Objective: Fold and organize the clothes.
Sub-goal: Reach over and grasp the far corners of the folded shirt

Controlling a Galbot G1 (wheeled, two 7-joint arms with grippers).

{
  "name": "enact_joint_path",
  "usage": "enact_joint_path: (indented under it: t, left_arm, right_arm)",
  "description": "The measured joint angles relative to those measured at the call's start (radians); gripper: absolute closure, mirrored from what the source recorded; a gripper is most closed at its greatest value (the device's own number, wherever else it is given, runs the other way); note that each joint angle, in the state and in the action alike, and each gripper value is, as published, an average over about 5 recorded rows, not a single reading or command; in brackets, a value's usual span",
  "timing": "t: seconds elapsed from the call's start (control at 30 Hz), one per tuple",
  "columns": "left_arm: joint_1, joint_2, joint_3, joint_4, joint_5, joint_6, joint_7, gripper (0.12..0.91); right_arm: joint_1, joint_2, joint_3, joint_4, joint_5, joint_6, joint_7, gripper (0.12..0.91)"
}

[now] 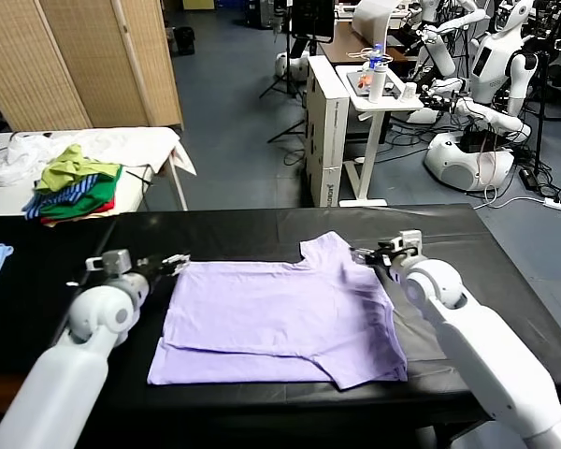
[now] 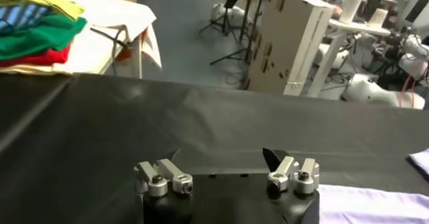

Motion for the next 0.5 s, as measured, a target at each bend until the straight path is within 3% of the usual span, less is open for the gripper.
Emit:
enact_joint_path:
  t: [0.13, 0.37, 0.5]
  left_arm:
    - [-0.024, -0.01, 0.016, 0.051, 0.019, -0.005, 0.015, 0.126]
    - [-0.031, -0.017, 0.023, 0.092, 0.016, -0.004, 0.019, 0.229]
    - [-0.019, -0.012, 0.027, 0.08, 0.011, 0.0, 0.019, 0.249]
  right_arm:
    - [0.013, 0.014, -0.006, -0.029, -0.005, 0.0, -0.001, 0.118]
    - [0.021, 0.026, -0.011, -0.059, -0.015, 0.001, -0.008, 0.118]
    - [0.02, 0.028, -0.012, -0.062, -0.018, 0.001, -0.011, 0.126]
